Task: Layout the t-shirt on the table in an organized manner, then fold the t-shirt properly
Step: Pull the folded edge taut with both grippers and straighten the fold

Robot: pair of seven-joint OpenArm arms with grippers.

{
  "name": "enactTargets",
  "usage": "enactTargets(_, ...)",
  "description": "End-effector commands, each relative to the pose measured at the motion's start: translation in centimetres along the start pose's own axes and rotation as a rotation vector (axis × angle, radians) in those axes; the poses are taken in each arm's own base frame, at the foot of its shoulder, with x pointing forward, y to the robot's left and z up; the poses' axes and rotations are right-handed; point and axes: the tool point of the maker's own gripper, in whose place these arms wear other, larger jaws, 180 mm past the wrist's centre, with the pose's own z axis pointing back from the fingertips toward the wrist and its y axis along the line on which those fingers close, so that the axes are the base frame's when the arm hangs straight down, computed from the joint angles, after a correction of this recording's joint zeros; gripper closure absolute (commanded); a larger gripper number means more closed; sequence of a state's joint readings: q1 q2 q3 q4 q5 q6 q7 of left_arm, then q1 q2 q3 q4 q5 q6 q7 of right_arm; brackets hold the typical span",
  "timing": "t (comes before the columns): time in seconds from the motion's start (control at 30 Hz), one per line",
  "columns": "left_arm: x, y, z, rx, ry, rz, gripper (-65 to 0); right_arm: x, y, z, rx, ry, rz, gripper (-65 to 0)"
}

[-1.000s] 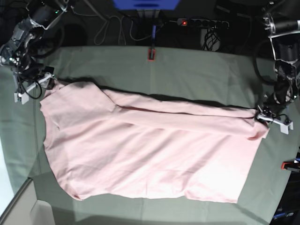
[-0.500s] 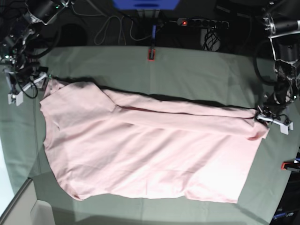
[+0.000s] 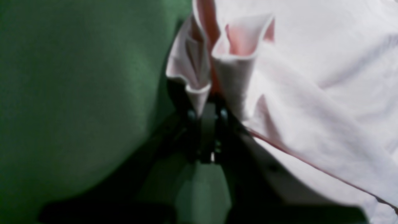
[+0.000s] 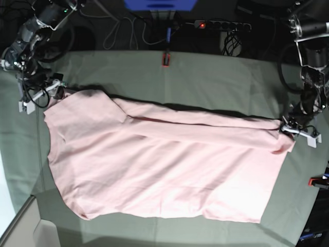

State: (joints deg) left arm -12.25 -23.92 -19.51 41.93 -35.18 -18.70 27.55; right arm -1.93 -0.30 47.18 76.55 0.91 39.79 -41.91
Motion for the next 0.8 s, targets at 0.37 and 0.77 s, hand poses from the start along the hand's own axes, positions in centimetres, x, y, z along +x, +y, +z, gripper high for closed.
enactTargets(0.37,2.1,0.4,0.5,0.004,-0.048,-0.007,0.0,-1.2,-1.2,0.6,-0.018,0.073,0.089,-0.3)
enactTargets(0.77,-2.0,2.2,7.3,0.029,0.001,-0.005,0.0,0.0,-7.1,5.7,-0.173,0.012,0.128,0.0)
